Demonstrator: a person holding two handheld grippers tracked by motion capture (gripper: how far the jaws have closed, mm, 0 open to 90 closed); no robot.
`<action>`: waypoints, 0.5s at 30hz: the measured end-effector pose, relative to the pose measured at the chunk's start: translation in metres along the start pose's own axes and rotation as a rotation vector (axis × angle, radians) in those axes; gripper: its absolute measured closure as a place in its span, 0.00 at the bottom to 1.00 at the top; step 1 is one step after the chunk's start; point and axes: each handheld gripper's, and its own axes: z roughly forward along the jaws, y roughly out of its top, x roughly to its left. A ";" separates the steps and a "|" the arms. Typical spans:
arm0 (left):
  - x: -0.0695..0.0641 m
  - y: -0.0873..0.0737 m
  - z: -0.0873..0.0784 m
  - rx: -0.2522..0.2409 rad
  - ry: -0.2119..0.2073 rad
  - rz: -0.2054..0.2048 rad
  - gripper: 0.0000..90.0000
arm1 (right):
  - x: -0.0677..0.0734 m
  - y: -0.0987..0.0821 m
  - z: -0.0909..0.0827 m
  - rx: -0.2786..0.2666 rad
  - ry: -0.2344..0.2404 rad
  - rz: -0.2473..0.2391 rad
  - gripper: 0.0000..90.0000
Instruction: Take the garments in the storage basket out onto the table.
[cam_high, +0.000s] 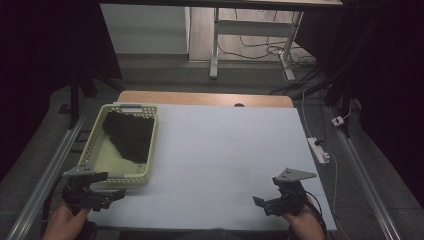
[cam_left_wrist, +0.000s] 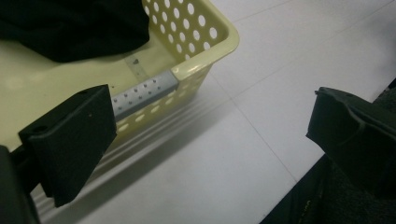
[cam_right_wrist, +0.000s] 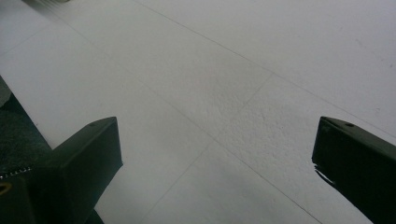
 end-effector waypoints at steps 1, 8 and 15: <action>0.000 0.001 0.001 0.000 0.003 0.005 0.01 | 0.000 0.000 0.000 -0.001 0.002 0.001 0.01; 0.002 0.010 0.002 -0.031 -0.008 -0.009 0.01 | -0.001 0.000 0.000 0.004 0.005 0.010 0.01; 0.006 0.019 0.006 -0.023 0.000 -0.005 0.01 | -0.001 0.000 0.001 0.003 0.006 0.015 0.00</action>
